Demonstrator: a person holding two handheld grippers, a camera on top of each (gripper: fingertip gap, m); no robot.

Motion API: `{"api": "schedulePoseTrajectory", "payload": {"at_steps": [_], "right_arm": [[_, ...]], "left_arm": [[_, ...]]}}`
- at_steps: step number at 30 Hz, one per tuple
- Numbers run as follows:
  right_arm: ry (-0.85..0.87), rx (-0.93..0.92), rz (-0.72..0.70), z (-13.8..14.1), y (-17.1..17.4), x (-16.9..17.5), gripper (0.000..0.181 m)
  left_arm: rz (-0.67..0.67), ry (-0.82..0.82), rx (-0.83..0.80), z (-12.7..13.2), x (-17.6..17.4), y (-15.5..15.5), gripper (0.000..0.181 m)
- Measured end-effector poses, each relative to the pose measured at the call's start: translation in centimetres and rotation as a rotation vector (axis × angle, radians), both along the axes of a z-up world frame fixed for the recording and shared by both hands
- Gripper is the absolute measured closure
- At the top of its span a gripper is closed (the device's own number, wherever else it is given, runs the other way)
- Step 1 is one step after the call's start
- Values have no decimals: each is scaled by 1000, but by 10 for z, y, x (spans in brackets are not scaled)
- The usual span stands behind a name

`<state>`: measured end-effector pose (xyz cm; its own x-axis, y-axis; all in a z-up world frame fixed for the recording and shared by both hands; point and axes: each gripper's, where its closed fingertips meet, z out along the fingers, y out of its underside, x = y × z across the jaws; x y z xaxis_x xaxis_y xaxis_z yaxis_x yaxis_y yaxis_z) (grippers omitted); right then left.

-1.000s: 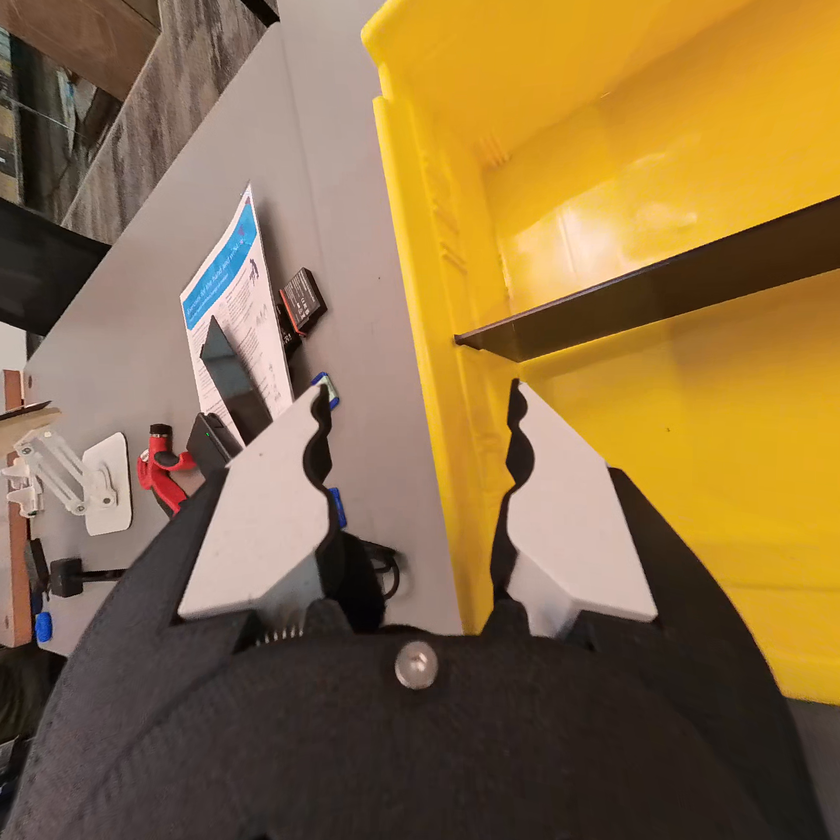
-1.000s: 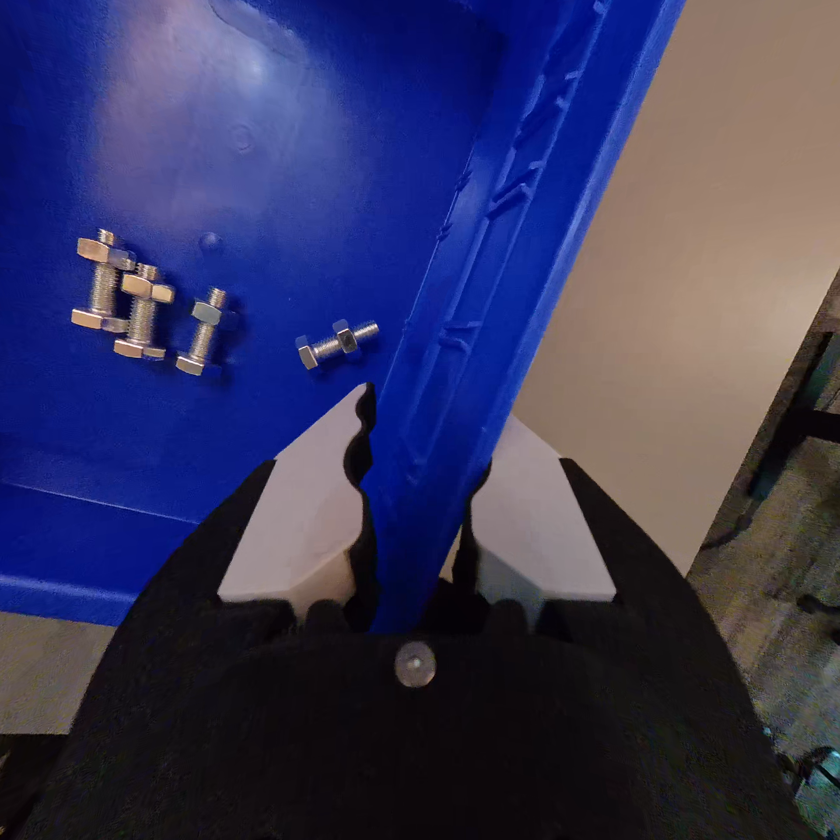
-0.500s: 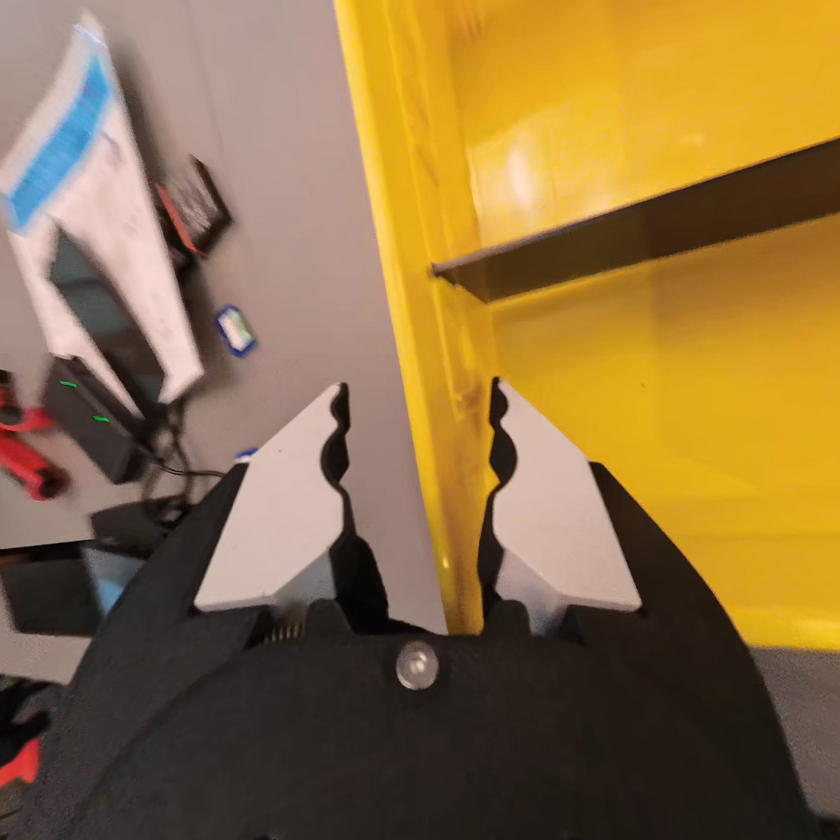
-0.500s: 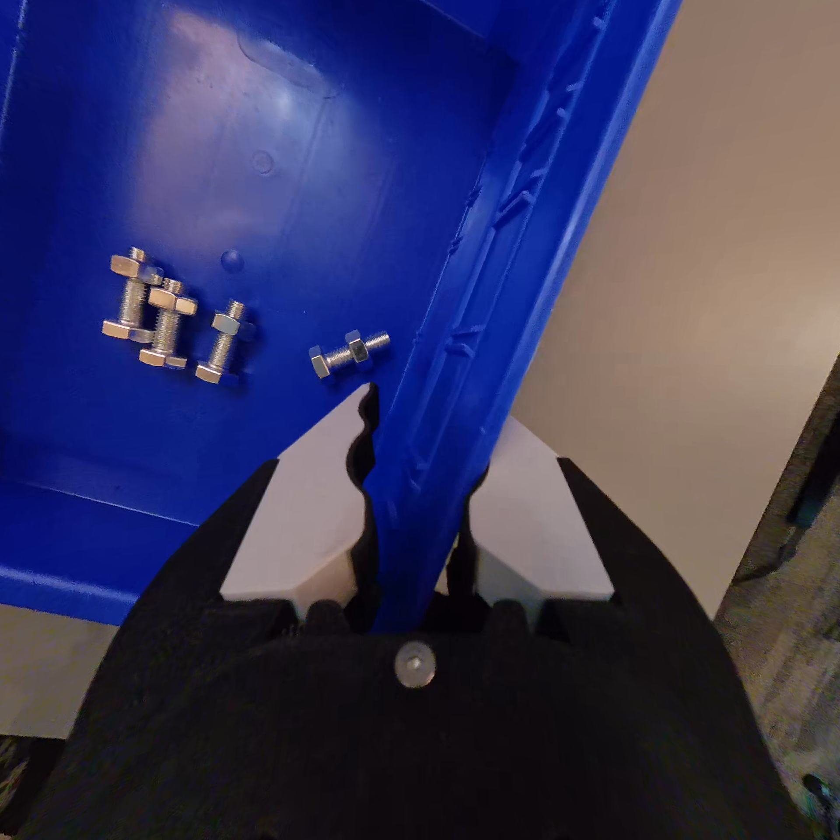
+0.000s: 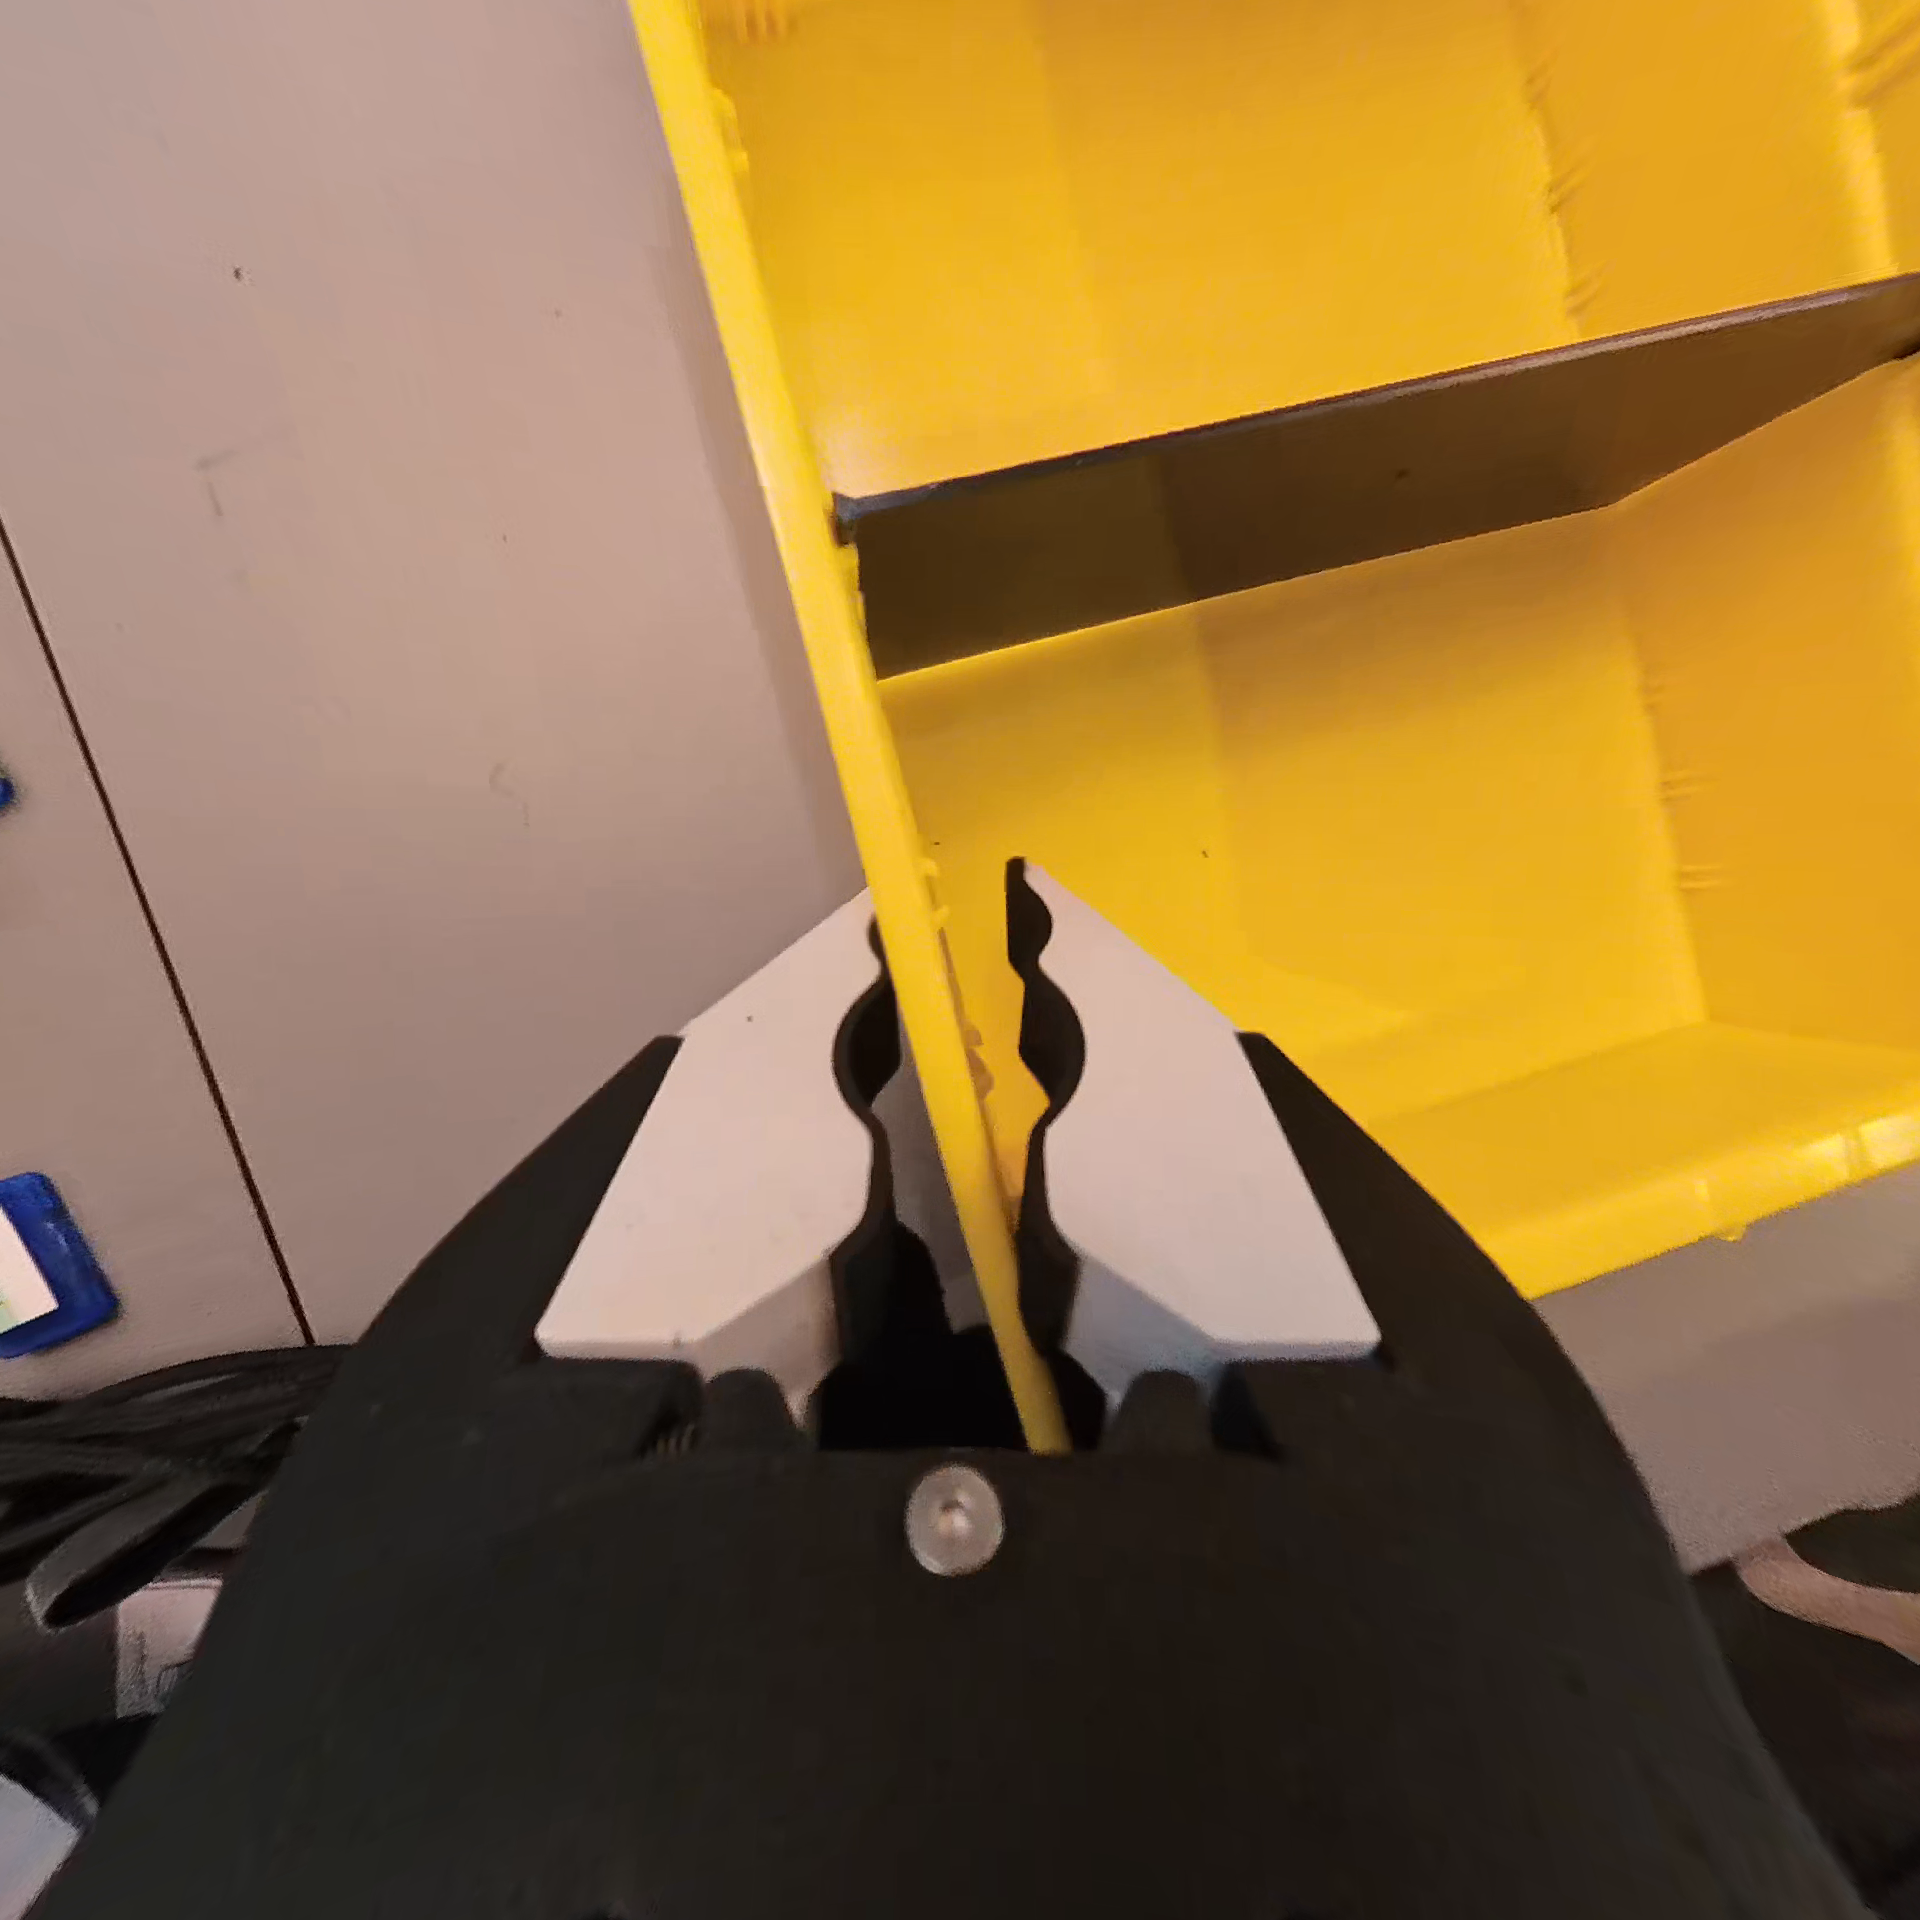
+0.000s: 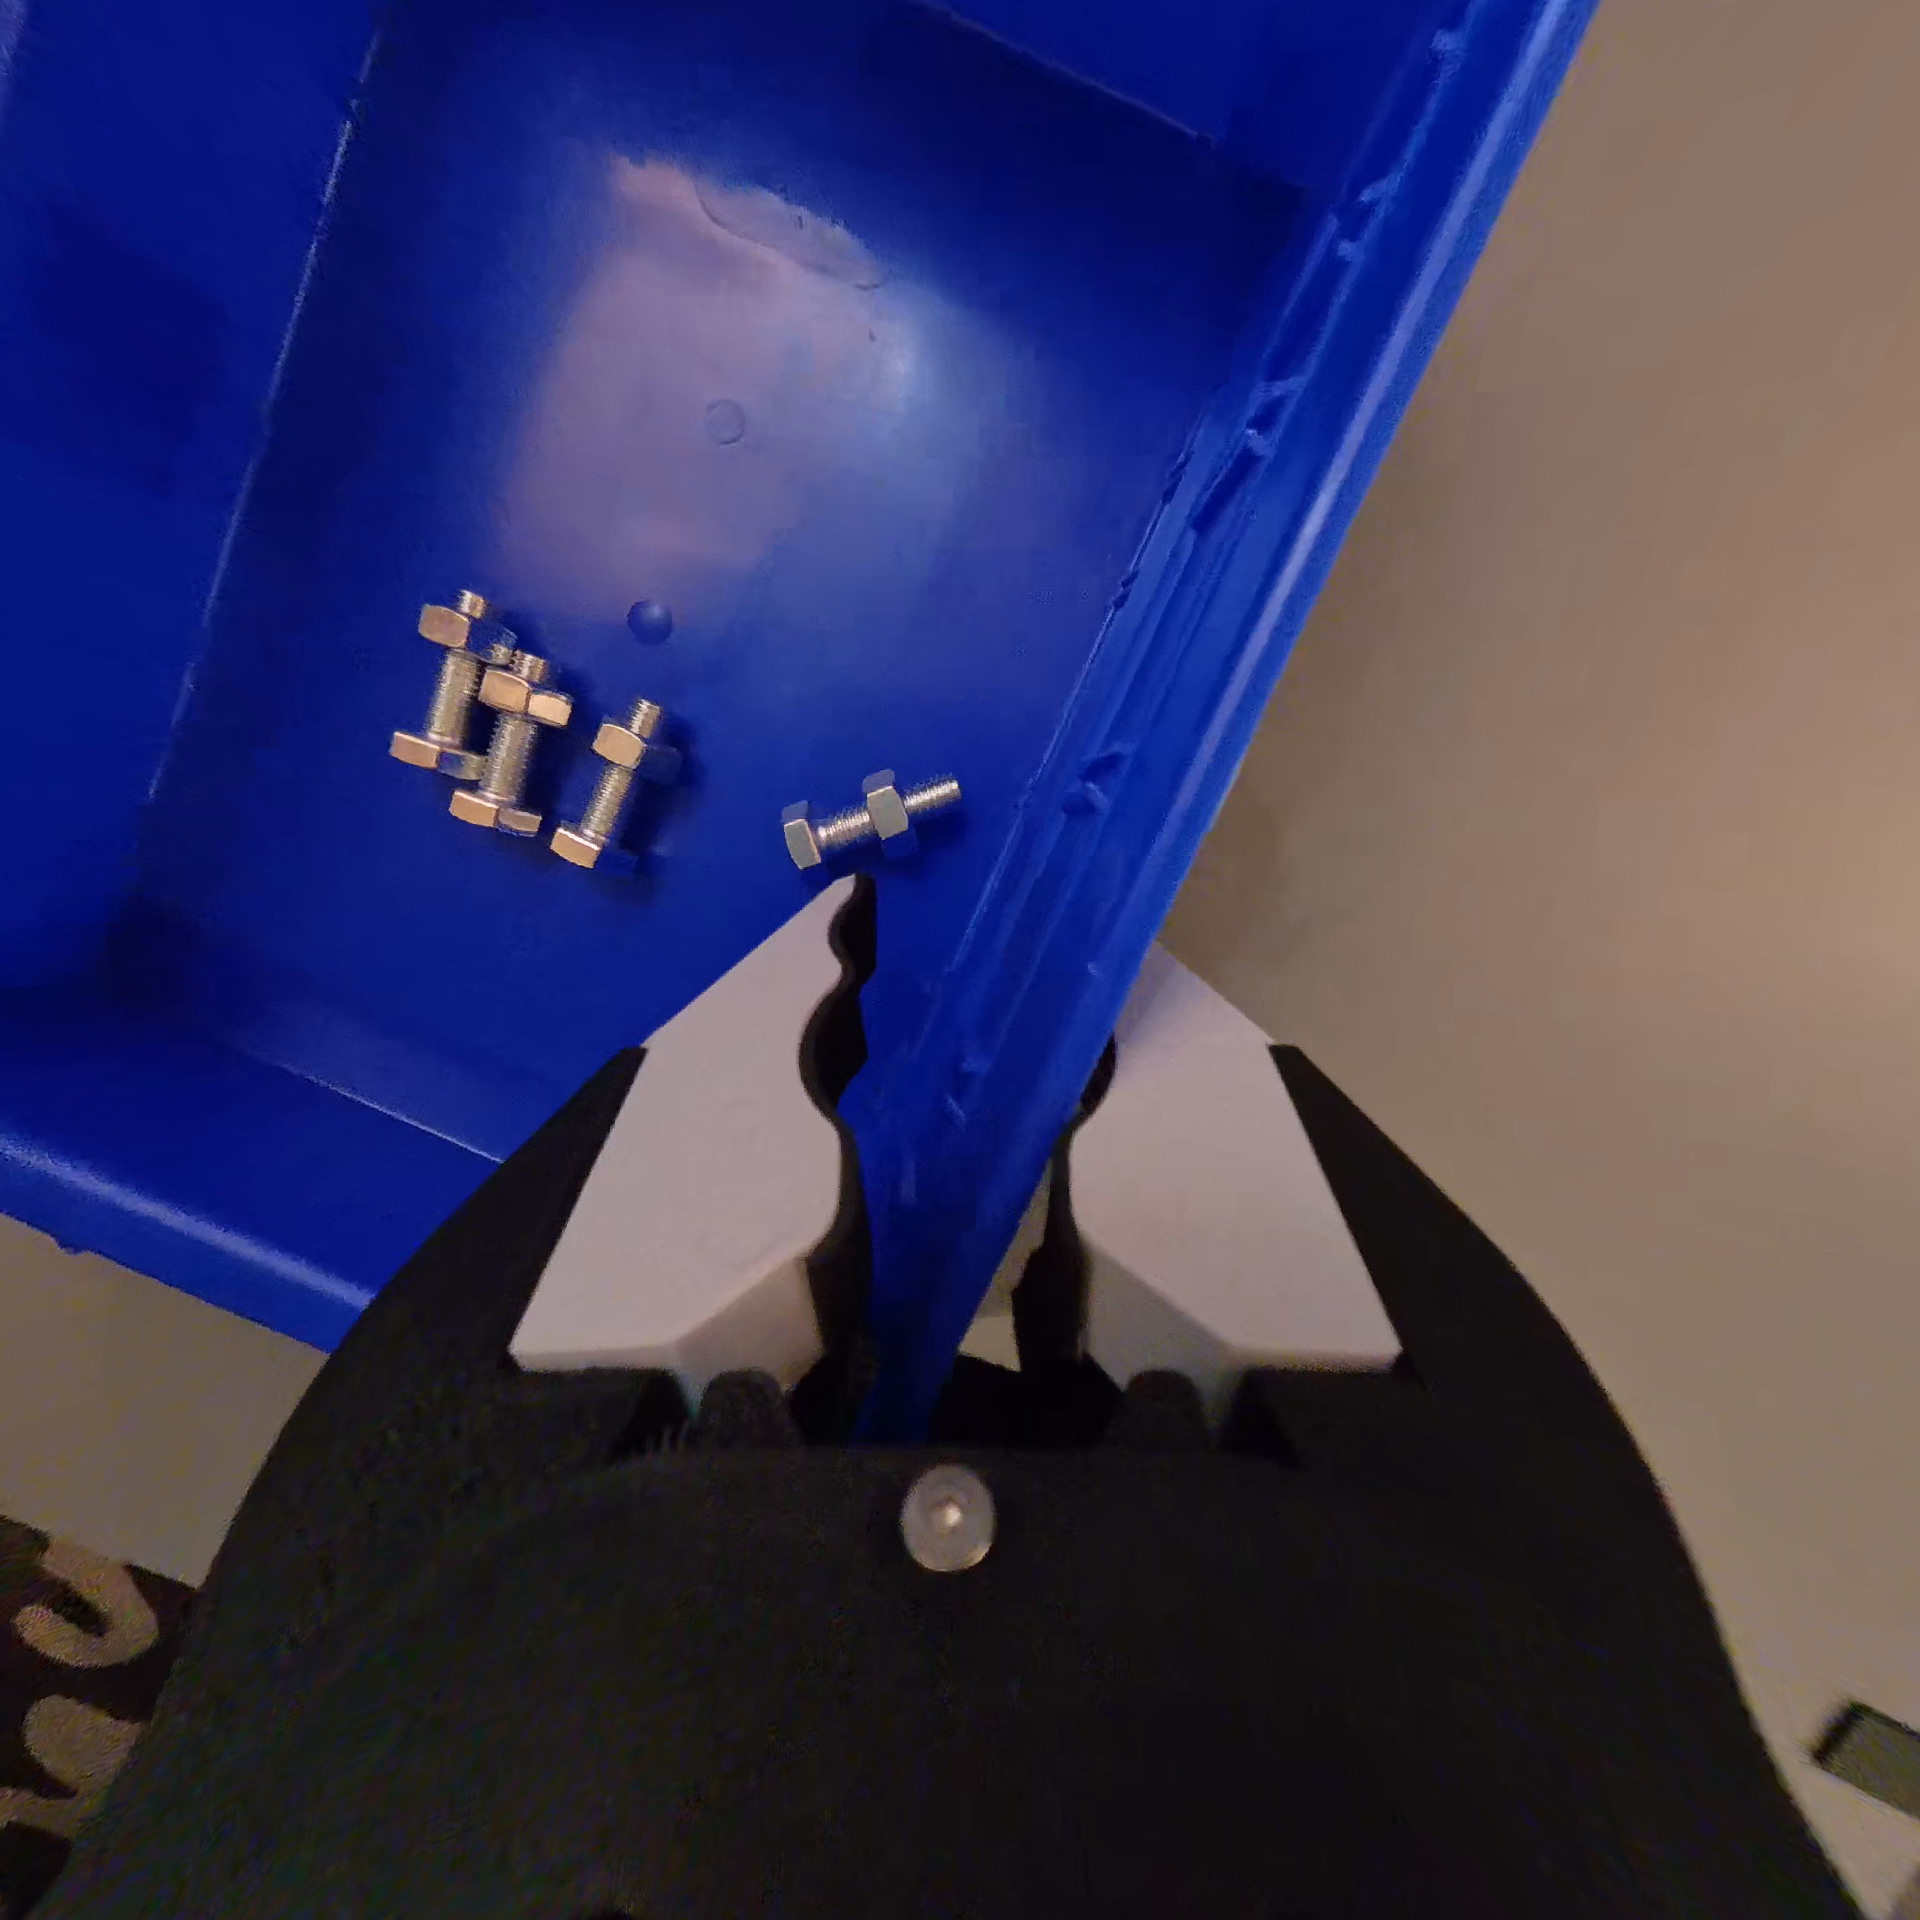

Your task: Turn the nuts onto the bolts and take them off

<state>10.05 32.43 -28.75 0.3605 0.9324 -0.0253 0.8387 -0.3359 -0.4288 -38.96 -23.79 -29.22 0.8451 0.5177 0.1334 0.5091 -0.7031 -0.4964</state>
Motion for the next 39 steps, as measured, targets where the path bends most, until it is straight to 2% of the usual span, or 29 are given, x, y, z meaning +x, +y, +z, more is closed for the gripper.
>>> {"api": "schedulePoseTrajectory", "payload": {"at_steps": [7,14,21,25,32,39], "right_arm": [[67,-132,19,-4,-54,-39,140],[190,-285,73,3,-120,-81,93],[228,-327,127,7,-171,-115,76],[281,-345,141,10,-199,-141,56],[322,-351,193,11,-242,-184,48],[323,-346,281,9,-283,-231,44]], "left_arm": [[-5,62,8,4,-2,9,172],[-33,141,79,16,-4,21,178],[-28,203,222,49,-8,28,177],[-18,233,356,74,-9,30,177],[-3,209,570,112,-7,31,178],[-6,214,673,128,-6,30,177]]}}
